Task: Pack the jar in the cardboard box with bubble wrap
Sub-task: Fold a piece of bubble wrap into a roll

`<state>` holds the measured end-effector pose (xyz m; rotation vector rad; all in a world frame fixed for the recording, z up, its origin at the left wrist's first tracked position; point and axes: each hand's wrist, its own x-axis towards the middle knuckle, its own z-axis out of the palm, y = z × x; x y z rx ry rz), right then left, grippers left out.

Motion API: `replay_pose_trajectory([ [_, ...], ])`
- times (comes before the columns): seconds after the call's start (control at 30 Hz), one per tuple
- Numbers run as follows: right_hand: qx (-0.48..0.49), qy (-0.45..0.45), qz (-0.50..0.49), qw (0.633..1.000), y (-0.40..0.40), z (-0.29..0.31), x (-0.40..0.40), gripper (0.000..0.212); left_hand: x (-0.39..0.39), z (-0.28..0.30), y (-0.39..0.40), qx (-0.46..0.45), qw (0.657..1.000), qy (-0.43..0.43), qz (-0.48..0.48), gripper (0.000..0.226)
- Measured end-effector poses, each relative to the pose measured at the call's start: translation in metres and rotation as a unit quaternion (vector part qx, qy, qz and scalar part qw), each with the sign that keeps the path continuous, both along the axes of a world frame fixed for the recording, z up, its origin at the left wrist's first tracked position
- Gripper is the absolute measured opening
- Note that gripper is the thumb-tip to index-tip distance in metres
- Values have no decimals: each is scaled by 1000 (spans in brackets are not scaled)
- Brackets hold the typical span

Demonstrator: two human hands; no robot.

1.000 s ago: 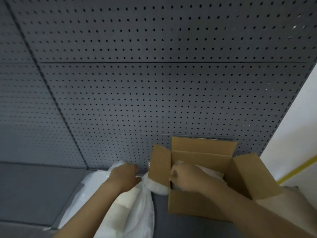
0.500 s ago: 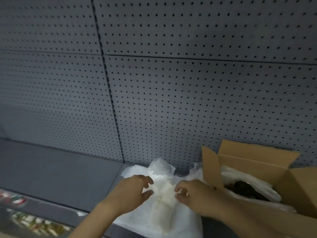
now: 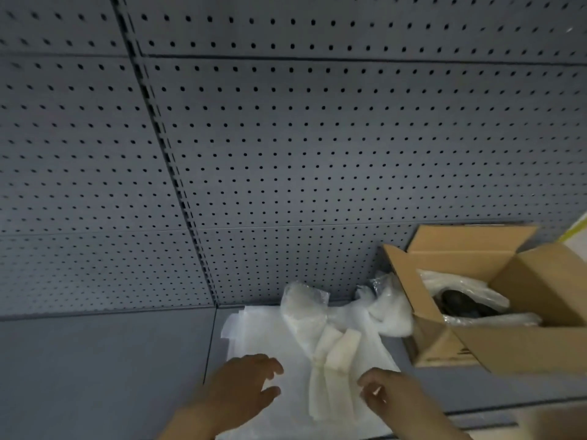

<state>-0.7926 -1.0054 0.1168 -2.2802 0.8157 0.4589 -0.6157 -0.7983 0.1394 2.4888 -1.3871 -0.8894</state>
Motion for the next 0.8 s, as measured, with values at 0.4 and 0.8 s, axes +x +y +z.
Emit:
replay_pose_trajectory([
  [0.4,2,-244,-546,801,-67,-55,73,95,8,-13,-12,41,998,51,-14,40],
  [0.8,162,-514,-341,770,14,11,101,25,47,-17,13,-53,988,40,136,30],
])
